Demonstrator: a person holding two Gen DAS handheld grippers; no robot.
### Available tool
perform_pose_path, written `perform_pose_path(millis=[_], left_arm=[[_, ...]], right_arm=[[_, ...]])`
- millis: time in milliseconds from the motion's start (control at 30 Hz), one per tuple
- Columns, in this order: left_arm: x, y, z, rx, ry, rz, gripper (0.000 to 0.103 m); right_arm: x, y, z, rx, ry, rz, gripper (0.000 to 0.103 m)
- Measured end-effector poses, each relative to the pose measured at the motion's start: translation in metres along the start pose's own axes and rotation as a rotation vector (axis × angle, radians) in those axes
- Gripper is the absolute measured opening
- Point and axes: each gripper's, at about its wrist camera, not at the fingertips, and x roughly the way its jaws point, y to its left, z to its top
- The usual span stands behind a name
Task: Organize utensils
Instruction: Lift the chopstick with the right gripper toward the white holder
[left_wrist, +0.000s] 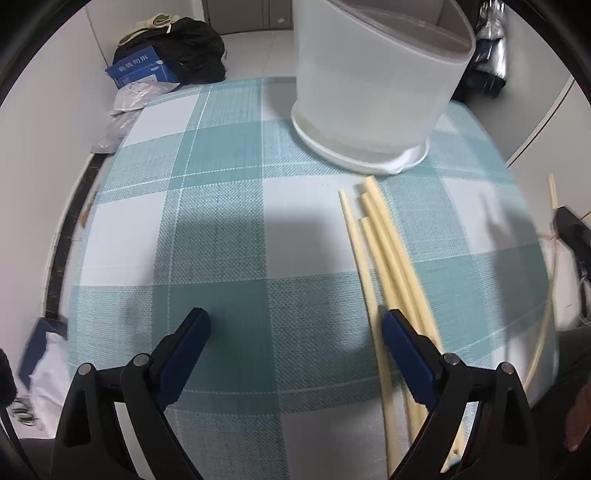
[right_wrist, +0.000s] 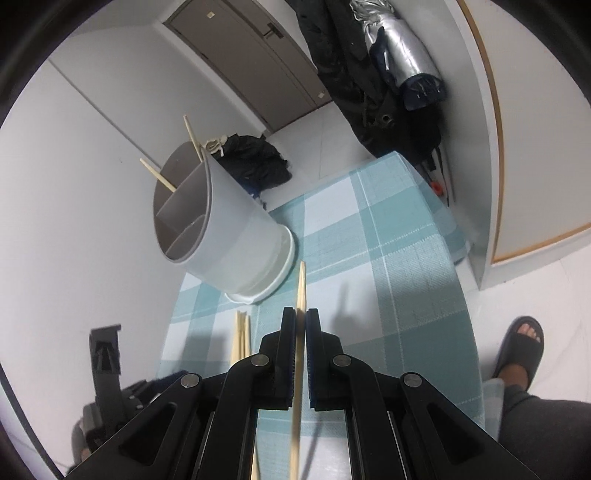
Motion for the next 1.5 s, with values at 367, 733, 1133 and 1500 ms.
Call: perform_pose_path(millis=[367, 733, 1133, 1500], left_arm=[[0.012, 0.007, 0.028, -0.025, 0.032, 0.002, 0.070], [0.020, -0.013, 0.052, -0.043, 0.073, -0.015, 0.002], [-0.032, -0.003, 0.034, -0.048, -0.139, -0.131, 0.001], [-0.080, 0.001, 0.011, -0.045, -0.332, -0.236, 0.001]], right_arm=[[-0.006, 0.003, 0.005, 0.003, -0.050, 0.072, 0.004], [-0.013, 0.000, 0.018, 0.021, -0.090, 0.102, 0.004], [-0.020, 0.019, 0.010, -0.067, -0.113, 0.070, 0.004], [-0.046, 0.069, -0.011, -0.263, -0.202, 0.025, 0.004]])
